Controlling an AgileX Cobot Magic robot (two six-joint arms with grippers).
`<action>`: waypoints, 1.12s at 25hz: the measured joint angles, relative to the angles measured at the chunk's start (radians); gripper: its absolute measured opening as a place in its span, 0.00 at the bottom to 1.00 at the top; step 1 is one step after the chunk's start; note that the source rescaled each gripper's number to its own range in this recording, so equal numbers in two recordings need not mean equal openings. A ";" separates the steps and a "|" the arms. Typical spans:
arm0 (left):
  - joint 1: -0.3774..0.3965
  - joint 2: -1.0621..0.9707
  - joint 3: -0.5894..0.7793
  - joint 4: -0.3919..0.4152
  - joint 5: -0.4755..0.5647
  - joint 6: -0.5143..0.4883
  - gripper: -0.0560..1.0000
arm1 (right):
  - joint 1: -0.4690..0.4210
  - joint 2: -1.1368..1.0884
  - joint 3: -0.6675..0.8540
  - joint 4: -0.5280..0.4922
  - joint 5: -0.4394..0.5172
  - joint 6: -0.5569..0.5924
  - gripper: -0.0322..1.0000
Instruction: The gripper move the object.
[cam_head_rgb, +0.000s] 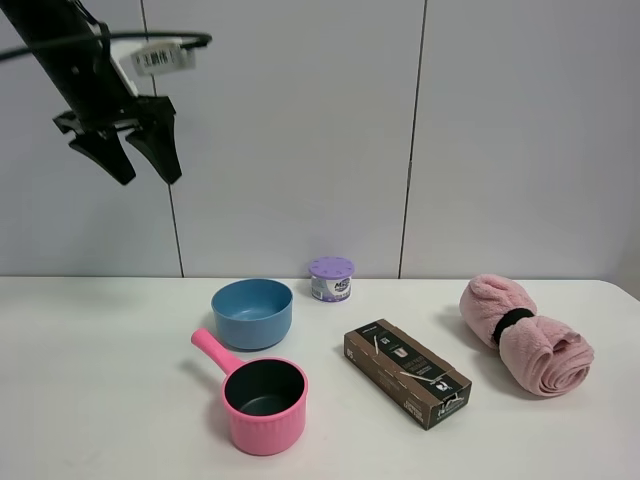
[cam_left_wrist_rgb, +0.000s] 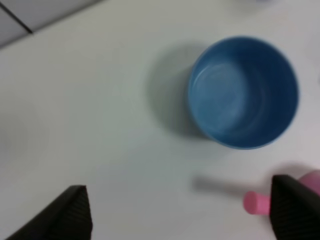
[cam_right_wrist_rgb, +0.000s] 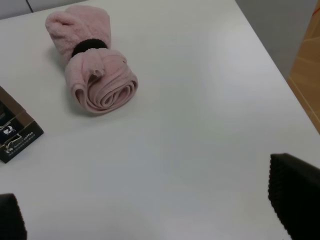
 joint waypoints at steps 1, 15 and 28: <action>-0.001 0.051 -0.040 0.007 0.023 -0.008 0.79 | 0.000 0.000 0.000 0.000 0.000 0.000 1.00; -0.072 0.372 -0.178 -0.021 0.027 -0.052 0.79 | 0.000 0.000 0.000 0.000 0.000 0.000 1.00; -0.129 0.471 -0.185 0.059 -0.086 -0.103 0.79 | 0.000 0.000 0.000 0.000 0.000 0.000 1.00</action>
